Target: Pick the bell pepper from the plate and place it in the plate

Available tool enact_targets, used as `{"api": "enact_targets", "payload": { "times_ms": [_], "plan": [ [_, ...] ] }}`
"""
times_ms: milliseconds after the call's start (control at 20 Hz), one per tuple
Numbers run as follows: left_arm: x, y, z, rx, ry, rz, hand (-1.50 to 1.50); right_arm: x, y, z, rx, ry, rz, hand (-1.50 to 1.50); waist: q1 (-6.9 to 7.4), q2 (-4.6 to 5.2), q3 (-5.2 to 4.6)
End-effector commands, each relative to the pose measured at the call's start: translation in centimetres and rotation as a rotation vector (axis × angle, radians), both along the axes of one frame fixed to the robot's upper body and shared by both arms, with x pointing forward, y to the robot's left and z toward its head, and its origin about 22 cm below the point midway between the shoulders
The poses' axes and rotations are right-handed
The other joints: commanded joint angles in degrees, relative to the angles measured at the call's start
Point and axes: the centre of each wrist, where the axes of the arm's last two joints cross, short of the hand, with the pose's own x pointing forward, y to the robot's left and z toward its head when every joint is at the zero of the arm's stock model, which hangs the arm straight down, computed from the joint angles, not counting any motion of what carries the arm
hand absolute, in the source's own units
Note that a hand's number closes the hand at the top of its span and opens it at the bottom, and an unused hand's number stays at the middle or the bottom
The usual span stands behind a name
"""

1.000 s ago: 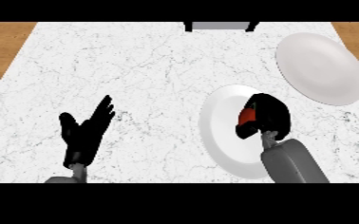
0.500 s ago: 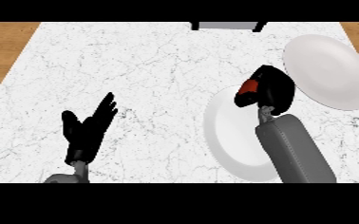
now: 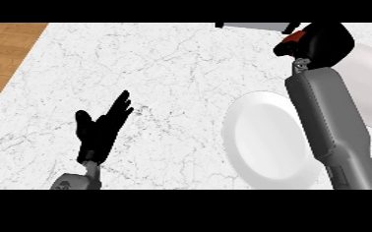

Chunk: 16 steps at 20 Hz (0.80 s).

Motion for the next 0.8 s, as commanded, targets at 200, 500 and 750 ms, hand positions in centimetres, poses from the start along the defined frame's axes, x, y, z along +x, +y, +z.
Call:
{"api": "enact_targets", "payload": {
  "times_ms": [200,500,750],
  "plan": [
    [0.2,-0.8,-0.1,0.011,0.026,-0.01,0.0,2.1,-1.5,3.5,0.044,-0.298,-0.335,1.5,0.22,0.3,0.04],
    [-0.2,-0.4,-0.4,-0.002,0.034,0.005,0.0,1.8,-4.1,3.6,0.047,-0.493,-0.394,1.5,-1.18,0.08,0.23],
    [-0.5,1.0,-0.8,0.011,0.05,0.038,0.0,1.3,-6.4,0.0,-0.029,-0.484,-0.473,1.5,-2.02,-0.19,0.17]
  ]
}}
